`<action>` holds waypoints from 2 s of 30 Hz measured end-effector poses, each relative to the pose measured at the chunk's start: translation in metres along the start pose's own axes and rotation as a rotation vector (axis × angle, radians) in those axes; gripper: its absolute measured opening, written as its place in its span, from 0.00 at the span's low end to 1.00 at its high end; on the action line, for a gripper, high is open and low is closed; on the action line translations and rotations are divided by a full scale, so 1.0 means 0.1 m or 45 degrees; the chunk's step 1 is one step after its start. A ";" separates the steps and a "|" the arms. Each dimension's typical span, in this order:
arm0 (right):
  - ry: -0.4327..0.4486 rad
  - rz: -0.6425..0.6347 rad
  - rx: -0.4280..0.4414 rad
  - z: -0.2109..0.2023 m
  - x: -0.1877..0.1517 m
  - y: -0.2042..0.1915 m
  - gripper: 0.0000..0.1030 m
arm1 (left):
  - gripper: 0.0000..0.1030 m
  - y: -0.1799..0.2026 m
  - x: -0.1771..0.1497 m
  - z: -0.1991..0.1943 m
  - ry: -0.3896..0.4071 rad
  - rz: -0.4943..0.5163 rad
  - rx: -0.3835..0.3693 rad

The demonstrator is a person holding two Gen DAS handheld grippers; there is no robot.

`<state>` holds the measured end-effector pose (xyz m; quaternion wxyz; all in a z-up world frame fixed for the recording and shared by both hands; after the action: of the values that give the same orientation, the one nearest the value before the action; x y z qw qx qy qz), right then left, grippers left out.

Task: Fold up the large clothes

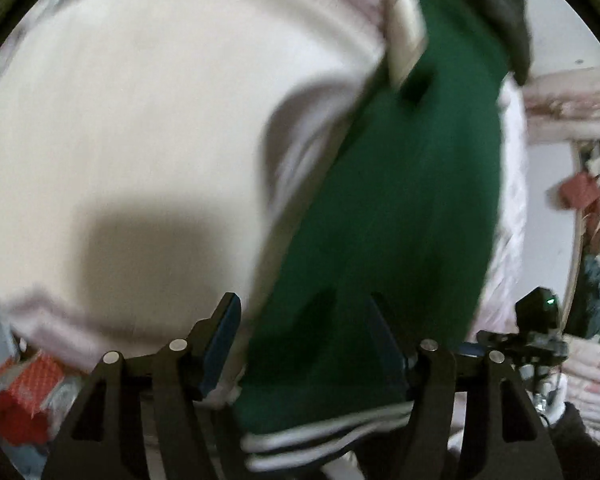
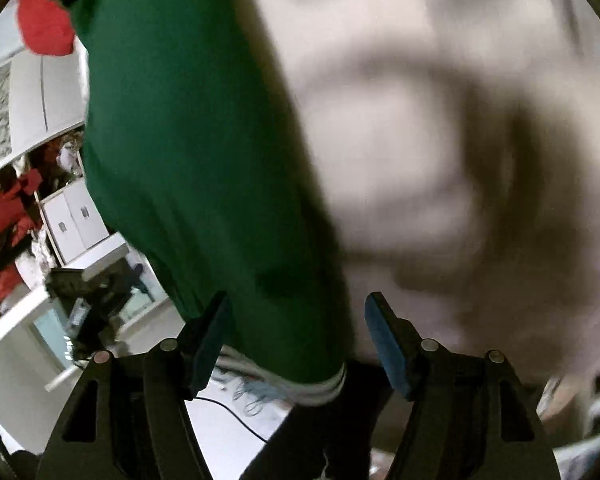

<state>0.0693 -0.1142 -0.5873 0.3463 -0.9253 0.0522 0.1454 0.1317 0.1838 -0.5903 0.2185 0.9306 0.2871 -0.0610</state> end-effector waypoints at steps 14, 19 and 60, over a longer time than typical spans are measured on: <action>0.214 0.014 0.112 0.62 -0.57 -0.17 0.25 | 0.09 -0.08 -0.70 0.16 0.145 0.098 -0.130; 0.125 0.033 0.121 0.57 -0.34 0.11 0.50 | 0.25 -0.15 -0.60 0.34 0.044 -0.020 -0.191; 0.167 -0.135 0.519 0.10 -1.42 -1.33 0.19 | 0.21 1.00 -1.48 -0.43 0.203 -0.017 -0.463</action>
<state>-0.0419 -0.0080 -0.4685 0.5293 -0.8451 0.0540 0.0527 0.0649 0.0539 -0.4793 0.3592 0.8758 0.3159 0.0642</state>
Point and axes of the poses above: each gripper's, at about its wrist camera, not at the fingertips, and z roughly the way its jaws point, y to its right, x to its top, the point moved 8 cm from there along z, roughly the way its jaws point, and after that the axes turned 15 degrees about -z, right-handed, at the moved point
